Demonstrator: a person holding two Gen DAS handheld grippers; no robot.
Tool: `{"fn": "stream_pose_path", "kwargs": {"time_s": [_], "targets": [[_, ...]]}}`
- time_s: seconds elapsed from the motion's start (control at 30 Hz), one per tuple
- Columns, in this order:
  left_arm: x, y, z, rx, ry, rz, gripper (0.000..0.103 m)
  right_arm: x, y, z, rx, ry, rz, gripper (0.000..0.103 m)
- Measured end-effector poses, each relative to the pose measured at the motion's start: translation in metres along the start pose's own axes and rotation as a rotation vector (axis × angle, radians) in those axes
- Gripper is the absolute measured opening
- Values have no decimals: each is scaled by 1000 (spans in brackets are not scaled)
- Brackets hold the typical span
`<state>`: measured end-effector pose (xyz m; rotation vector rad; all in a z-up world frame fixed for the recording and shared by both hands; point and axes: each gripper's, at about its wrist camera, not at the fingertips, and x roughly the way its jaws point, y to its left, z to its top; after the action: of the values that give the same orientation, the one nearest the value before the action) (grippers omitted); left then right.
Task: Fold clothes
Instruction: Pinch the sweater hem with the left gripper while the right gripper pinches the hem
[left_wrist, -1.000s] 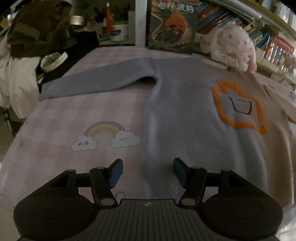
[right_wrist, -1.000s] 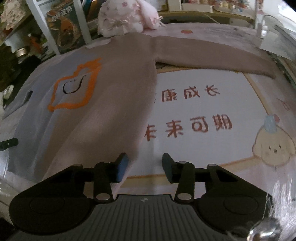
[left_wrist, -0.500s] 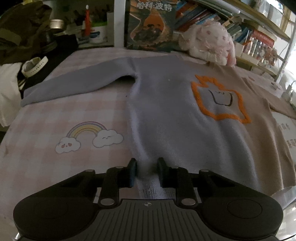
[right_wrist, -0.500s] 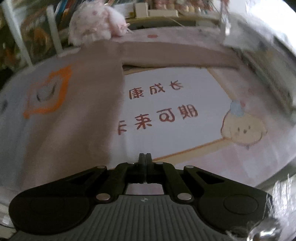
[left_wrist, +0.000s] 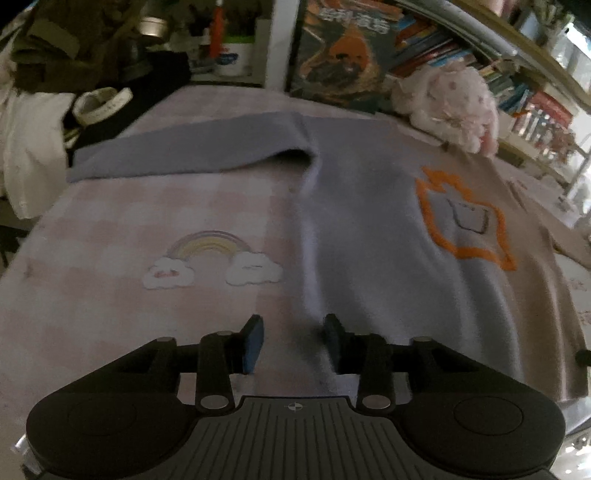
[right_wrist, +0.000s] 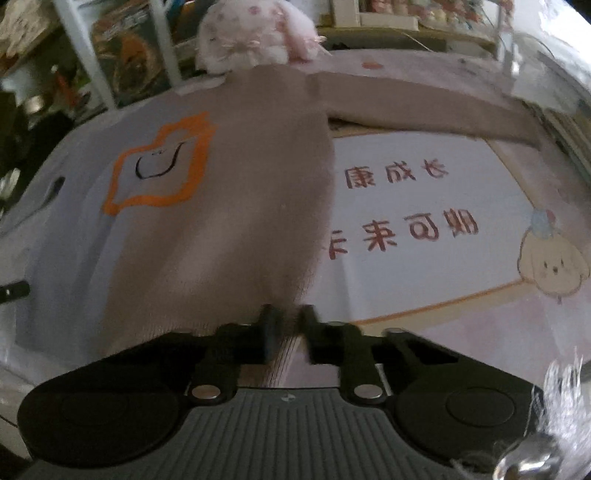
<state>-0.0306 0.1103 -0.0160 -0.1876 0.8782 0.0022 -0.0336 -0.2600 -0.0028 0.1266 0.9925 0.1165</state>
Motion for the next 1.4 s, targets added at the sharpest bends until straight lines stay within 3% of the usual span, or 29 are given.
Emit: {"fn": "stream_pose_path", "kwargs": {"time_s": [0.03,0.13,0.33,0.57,0.7,1.4], "targets": [[1,-4,0,9,4,-22,9,0,-1,1,-9,-5,-10,7],[7,-22,1,44,19,-81,4,-6,-18,-1,10,-32,-90,3],[12,-39,2,84,24,-92,4,-15,-29,-9,-17,11,-102,3],[12,-26,5,71,32,-68,4,-3,-29,1,42,-36,-102,3],[15,-32,7,68,25,-51,4,2,-28,6,13,-47,-107,4],[14,-23,4,46,7,-80,5,5,-27,6,-4,-72,-117,5]]}}
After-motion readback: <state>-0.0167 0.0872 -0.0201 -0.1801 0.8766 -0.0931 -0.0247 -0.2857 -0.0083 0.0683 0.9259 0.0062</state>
